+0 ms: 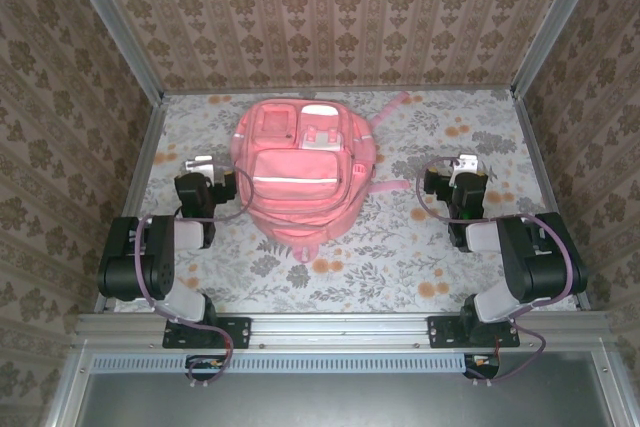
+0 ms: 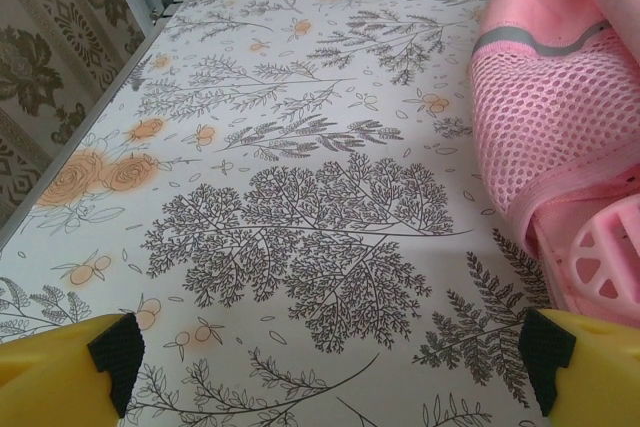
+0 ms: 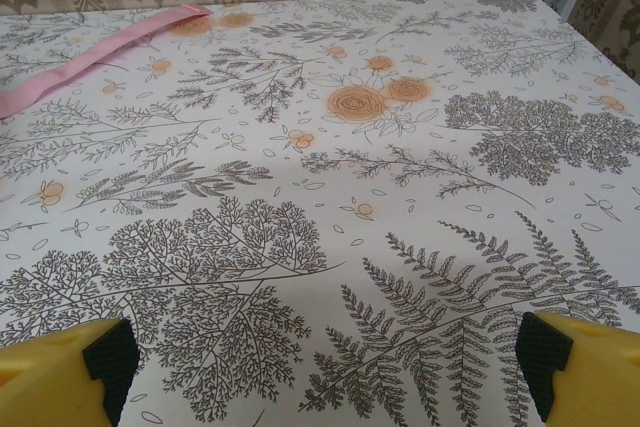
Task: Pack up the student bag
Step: Reset both arms
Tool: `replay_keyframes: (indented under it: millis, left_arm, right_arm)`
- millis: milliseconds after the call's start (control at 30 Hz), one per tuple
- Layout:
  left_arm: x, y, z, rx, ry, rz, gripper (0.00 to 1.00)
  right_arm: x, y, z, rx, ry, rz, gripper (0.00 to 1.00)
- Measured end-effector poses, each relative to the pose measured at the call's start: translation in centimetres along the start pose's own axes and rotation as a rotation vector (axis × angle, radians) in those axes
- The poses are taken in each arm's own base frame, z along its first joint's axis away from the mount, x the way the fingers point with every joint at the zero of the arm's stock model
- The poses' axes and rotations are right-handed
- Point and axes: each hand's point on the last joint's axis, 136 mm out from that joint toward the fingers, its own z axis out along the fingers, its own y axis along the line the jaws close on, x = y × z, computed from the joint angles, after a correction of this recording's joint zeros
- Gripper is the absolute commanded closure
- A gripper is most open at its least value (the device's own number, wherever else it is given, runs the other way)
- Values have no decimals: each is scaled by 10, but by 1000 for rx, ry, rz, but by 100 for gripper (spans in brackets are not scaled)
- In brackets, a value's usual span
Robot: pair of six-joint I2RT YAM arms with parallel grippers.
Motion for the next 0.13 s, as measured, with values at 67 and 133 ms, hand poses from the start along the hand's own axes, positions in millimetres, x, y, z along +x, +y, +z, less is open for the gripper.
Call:
replay_keyframes:
  millis: [67,133]
  left_arm:
    - [-1,0,0,3,-4,0,0]
    - [-1,-1,0,4,-6,0,0]
  right_arm:
    - [0,0,0,0,0,0,0]
    - [0,0,0,0,0,0,0]
